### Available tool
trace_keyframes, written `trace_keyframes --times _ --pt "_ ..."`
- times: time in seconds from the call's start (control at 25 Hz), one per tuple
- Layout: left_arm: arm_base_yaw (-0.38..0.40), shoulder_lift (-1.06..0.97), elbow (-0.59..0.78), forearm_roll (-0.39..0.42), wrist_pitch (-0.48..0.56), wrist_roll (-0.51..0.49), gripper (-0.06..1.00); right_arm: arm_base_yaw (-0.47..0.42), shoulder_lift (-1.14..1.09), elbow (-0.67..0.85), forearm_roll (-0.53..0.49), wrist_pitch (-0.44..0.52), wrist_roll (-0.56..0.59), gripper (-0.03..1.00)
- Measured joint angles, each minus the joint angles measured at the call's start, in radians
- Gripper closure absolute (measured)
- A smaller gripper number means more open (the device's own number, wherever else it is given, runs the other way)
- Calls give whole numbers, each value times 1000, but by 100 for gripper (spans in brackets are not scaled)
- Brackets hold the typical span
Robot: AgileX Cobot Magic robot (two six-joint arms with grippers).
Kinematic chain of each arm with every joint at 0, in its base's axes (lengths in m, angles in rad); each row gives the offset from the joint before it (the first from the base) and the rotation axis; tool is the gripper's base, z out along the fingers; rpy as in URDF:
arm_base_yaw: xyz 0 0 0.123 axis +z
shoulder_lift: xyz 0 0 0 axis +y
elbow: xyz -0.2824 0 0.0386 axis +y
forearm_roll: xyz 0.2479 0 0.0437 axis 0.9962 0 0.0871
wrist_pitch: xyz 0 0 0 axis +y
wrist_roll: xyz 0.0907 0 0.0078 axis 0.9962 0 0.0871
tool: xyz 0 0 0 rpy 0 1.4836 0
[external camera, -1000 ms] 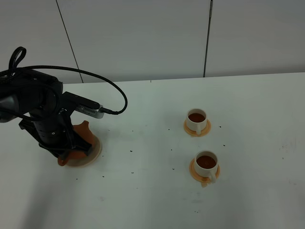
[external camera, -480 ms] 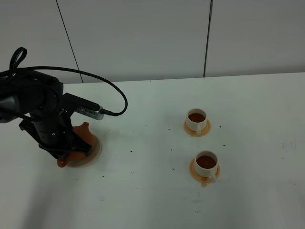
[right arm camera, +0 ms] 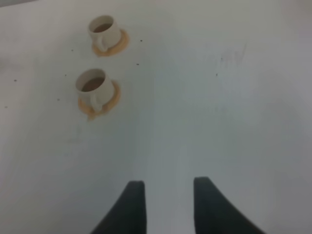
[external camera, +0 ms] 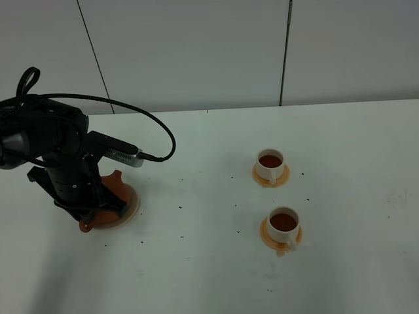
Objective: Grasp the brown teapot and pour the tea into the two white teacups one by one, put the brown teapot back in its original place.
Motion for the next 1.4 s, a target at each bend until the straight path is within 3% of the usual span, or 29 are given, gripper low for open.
trace_keyframes --times 0.56,0.96,1.4 --pt "0 0 0 0 1 1 76 0 0 0 0 0 -1 73" --pt "0 0 0 -1 7 1 49 0 0 0 0 0 -1 73" --pt "0 -15 0 -12 16 1 47 0 0 0 0 0 0 73"
